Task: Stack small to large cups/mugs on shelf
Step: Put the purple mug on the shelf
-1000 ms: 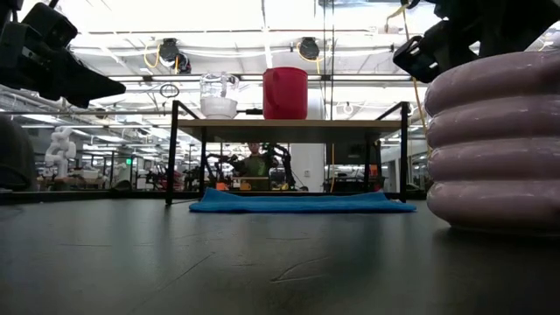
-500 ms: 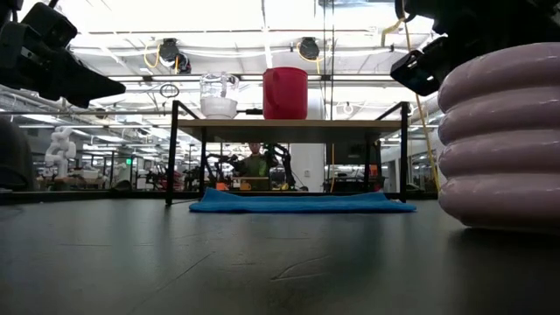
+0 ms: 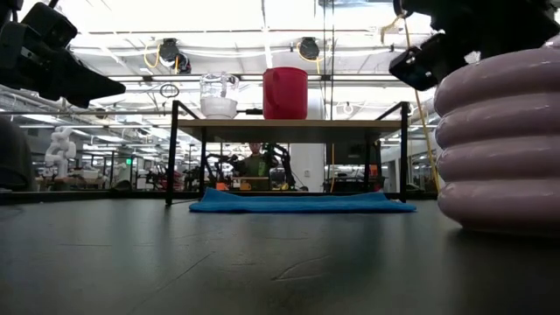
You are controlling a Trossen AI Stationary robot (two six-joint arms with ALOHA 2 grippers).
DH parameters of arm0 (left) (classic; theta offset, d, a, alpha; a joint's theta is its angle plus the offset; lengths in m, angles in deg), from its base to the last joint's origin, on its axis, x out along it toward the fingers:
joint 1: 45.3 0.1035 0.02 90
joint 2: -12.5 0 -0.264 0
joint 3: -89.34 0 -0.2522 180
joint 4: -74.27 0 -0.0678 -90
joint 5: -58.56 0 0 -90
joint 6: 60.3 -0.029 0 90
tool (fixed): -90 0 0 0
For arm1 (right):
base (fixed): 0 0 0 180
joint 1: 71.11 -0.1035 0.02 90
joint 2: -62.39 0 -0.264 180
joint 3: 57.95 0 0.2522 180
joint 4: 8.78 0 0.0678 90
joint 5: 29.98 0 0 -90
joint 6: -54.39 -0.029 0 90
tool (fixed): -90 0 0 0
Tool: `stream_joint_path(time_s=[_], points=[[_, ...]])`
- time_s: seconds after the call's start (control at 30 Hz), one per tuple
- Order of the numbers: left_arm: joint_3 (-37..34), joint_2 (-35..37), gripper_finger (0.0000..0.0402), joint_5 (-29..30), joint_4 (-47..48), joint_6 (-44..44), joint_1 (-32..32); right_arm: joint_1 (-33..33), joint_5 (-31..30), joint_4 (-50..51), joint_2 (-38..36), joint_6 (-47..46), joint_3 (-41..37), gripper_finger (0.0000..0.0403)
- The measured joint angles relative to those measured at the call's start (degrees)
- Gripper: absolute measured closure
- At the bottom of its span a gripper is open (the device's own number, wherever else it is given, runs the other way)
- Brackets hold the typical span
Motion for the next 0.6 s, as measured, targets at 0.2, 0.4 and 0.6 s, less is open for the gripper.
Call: stream_joint_path(time_s=[0.2,0.4,0.6], points=[[0.00,0.01,0.0371,-0.02,0.01,0.17,0.01,0.13,0.02,0.77,0.01,-0.02,0.72,0.0289],[0.00,-0.01,0.0371,-0.04,0.03,0.08,0.00,0.13,0.03,0.97,0.01,0.00,0.72,0.0289],[0.00,0.00,0.0371,-0.04,0.03,0.03,0.00,0.13,0.04,0.38,0.01,0.40,0.72,0.0289]])
